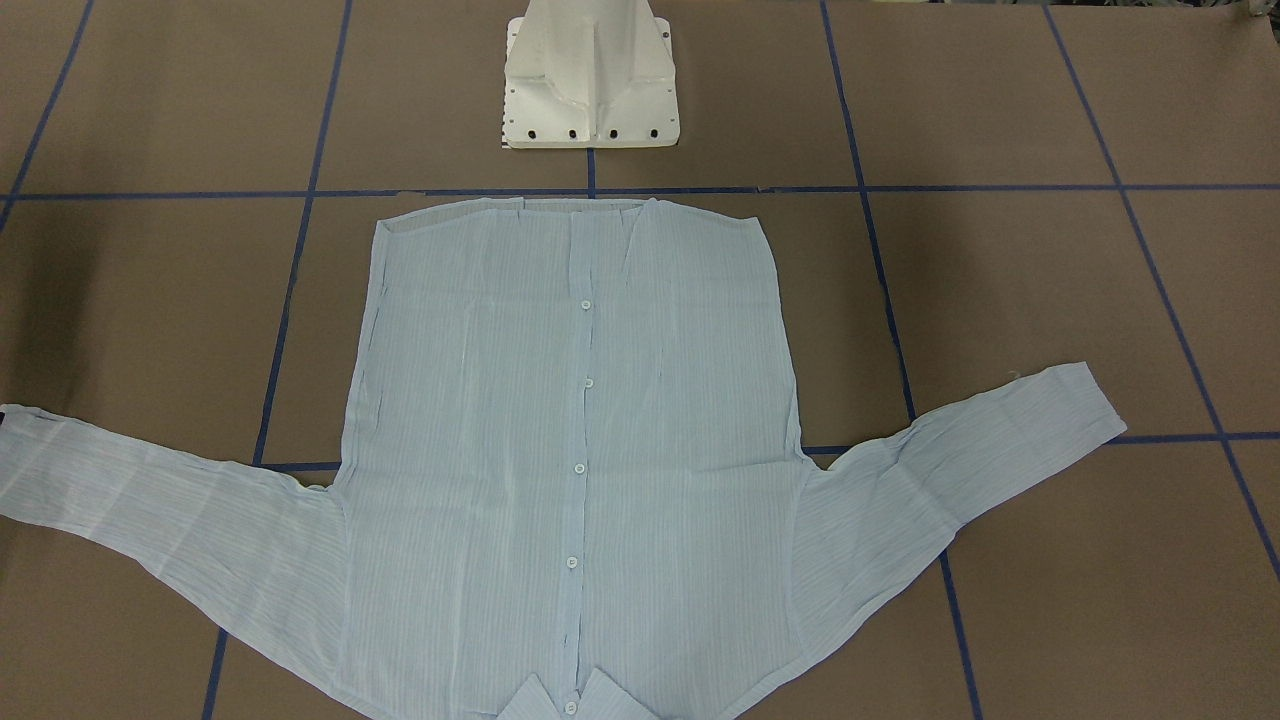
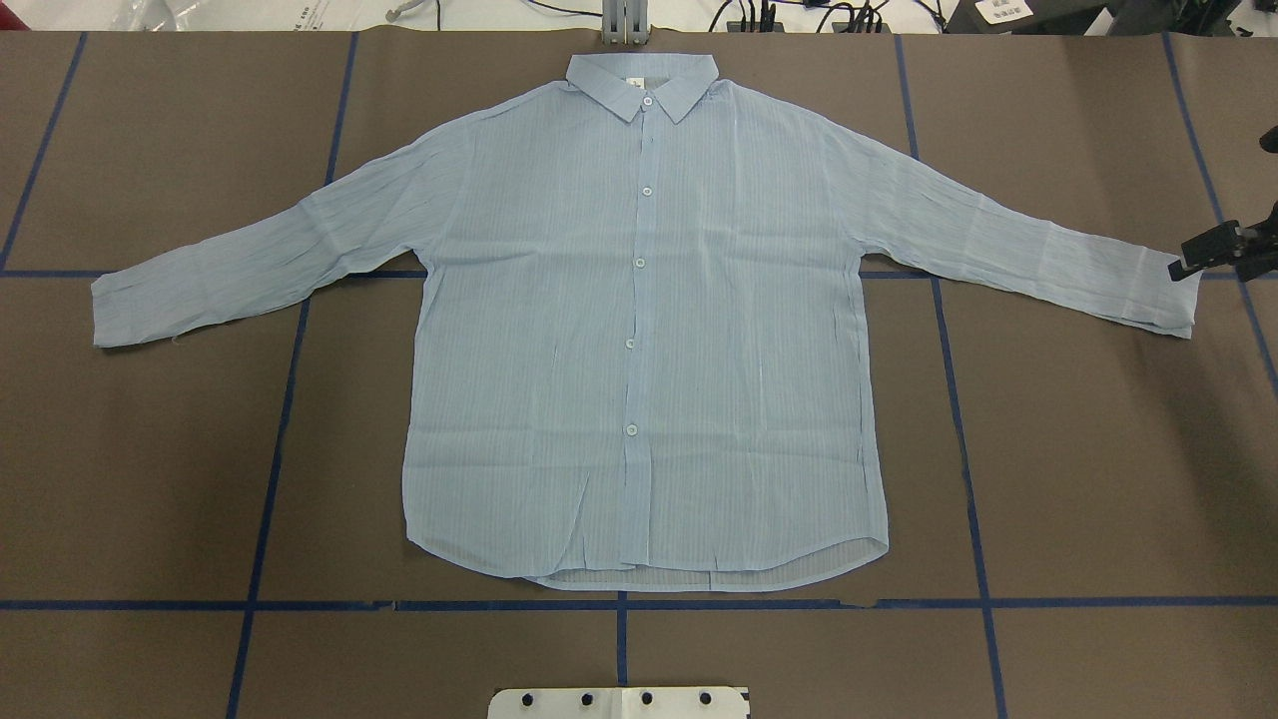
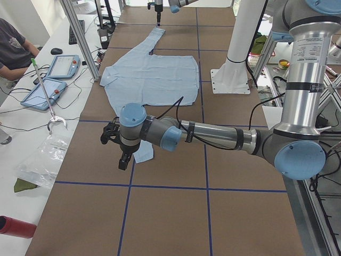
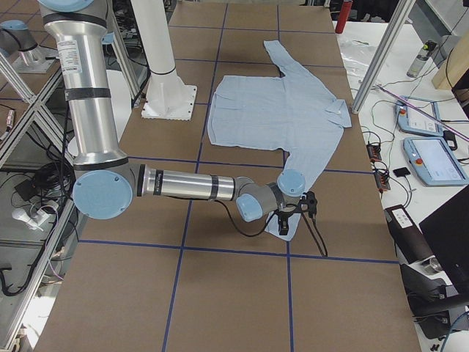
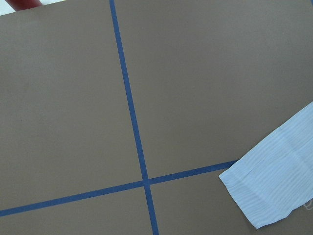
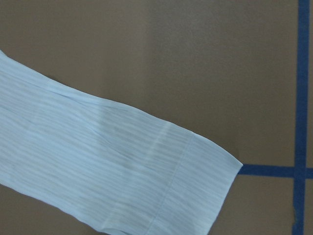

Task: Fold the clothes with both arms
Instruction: 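Lower the right gripper and grasp the cuff of the sleeve nearest it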

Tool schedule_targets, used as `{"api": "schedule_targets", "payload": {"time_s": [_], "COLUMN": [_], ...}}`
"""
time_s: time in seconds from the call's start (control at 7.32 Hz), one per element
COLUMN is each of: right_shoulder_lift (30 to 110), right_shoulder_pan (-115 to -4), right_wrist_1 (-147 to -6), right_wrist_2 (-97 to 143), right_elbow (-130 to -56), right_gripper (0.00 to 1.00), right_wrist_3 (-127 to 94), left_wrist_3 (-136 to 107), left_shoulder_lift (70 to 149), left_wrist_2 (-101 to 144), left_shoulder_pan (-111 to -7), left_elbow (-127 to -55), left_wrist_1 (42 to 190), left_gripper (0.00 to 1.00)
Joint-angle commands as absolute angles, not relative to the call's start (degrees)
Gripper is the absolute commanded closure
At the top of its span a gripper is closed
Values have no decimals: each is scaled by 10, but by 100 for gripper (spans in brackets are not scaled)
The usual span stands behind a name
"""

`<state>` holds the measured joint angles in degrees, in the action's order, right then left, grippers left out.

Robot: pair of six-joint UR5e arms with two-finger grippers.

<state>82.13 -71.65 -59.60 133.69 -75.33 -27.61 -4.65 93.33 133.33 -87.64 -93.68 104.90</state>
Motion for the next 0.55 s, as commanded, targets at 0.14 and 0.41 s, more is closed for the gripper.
{"api": "schedule_targets", "payload": {"time_s": [0.14, 0.41], "right_shoulder_lift": [817, 818], "right_shoulder_pan": [-692, -691], "right_wrist_1": [-596, -597], "right_wrist_2": [1298, 1302], "right_elbow": [-731, -729], "right_gripper": [2, 2], "right_wrist_3": [-285, -287], "left_wrist_3": [-47, -47], "left_shoulder_lift": [933, 933], "left_wrist_2": [1334, 1333], "left_shoulder_pan": [-876, -876], "left_elbow": [-937, -936], "left_wrist_1": [1050, 1050], "left_gripper": [0, 0]}}
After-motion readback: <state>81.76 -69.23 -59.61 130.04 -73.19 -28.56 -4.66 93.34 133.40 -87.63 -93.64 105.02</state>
